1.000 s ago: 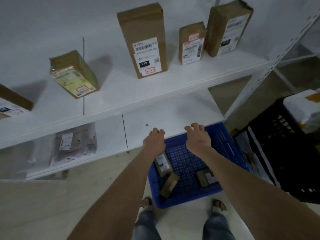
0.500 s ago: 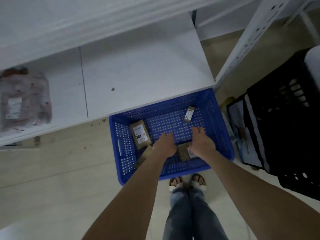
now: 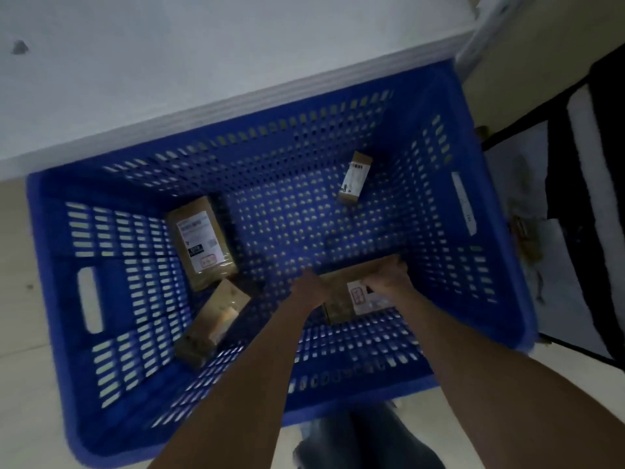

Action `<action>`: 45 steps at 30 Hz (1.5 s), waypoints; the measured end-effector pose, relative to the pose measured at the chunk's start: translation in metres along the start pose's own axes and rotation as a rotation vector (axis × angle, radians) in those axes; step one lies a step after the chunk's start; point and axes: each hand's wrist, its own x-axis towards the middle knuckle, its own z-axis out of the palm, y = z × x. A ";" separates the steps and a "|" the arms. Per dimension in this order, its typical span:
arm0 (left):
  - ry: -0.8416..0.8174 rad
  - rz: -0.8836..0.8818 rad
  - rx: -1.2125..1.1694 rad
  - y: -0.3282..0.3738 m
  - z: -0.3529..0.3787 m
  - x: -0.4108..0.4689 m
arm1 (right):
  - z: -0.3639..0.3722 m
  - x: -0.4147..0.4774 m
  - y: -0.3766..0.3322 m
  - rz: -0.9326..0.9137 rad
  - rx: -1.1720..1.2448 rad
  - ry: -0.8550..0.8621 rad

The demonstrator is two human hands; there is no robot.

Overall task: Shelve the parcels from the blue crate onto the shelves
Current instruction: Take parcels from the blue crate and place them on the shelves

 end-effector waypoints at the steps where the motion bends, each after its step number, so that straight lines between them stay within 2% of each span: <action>1: -0.015 -0.023 -0.009 -0.001 0.006 0.014 | 0.001 0.018 0.003 0.019 0.030 0.026; 3: -0.002 -0.042 -0.064 -0.003 0.018 0.038 | 0.004 0.050 0.009 0.049 0.111 0.074; 5: -0.016 -0.052 -0.128 -0.006 0.026 0.054 | 0.011 0.070 0.011 0.066 0.181 0.046; 9: -0.002 -0.082 -0.283 -0.013 0.025 0.076 | 0.026 0.085 0.004 0.028 0.191 0.025; 12: 0.105 -0.081 -0.479 -0.020 -0.002 0.083 | 0.031 0.087 -0.014 -0.001 0.149 0.070; 18: 0.416 -0.027 -0.576 -0.061 -0.072 0.075 | 0.037 0.045 -0.054 -0.132 0.331 0.037; 22: 0.526 0.003 -0.637 -0.032 -0.126 -0.060 | 0.011 -0.042 -0.084 -0.186 0.451 0.039; 28: 0.669 0.084 -0.679 -0.017 -0.187 -0.209 | -0.044 -0.190 -0.117 -0.195 0.675 0.003; 37: 0.698 0.238 -0.681 0.007 -0.255 -0.419 | -0.110 -0.383 -0.154 -0.293 0.890 -0.106; 45: 0.780 0.282 -0.719 -0.008 -0.265 -0.550 | -0.161 -0.519 -0.164 -0.418 0.986 0.005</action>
